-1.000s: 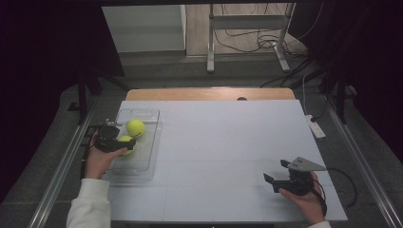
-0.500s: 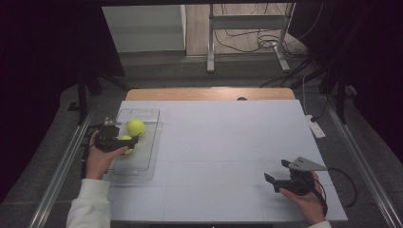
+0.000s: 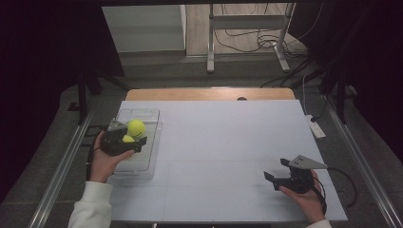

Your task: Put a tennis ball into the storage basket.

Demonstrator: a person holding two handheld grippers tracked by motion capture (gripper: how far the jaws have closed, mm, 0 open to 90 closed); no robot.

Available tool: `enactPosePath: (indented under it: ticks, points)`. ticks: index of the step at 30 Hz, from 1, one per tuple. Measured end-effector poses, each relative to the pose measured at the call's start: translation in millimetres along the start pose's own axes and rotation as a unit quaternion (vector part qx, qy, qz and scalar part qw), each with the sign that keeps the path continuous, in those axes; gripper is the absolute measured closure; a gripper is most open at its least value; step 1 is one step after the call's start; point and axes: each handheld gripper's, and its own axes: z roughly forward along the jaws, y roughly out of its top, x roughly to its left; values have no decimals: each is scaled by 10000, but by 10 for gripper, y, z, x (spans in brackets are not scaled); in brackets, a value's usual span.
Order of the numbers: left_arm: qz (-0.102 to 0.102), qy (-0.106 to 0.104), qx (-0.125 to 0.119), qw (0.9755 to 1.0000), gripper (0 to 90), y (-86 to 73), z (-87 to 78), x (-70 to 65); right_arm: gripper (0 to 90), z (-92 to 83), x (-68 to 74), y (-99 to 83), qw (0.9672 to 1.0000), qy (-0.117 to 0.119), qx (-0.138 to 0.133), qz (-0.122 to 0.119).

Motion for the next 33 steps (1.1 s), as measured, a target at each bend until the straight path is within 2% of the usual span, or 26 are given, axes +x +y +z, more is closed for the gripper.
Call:
enactPosePath:
  ticks: [5,7,10,17,22,25,27,33]
  points:
    - [-66,-286,-155,9994,146,-50,-16,-68,131,-24,25,-3,10000,-17,3,-7]
    - [-40,-297,-208,9993,145,-66,-22,-88,131,-33,30,-4,10000,-35,5,-24]
    - [-26,-460,-309,9985,140,-106,-52,-127,131,-68,44,-12,10000,-79,0,-32]
    - [-139,-713,-559,9958,144,-218,-165,-212,131,-122,58,-19,9999,-109,-65,-8]
    - [-10,-749,-641,9951,146,-336,-223,-308,130,-131,77,-18,9999,-91,-71,-36]
    - [24,-866,-742,9935,149,-434,-226,-376,129,-139,81,-17,9999,-87,-79,-42]
    - [157,-821,-730,9938,149,-489,-224,-428,129,-142,83,-18,9999,-87,-88,-43]
    - [246,-852,-723,9934,149,-597,-247,-531,129,-168,88,-22,9999,-76,-115,-24]
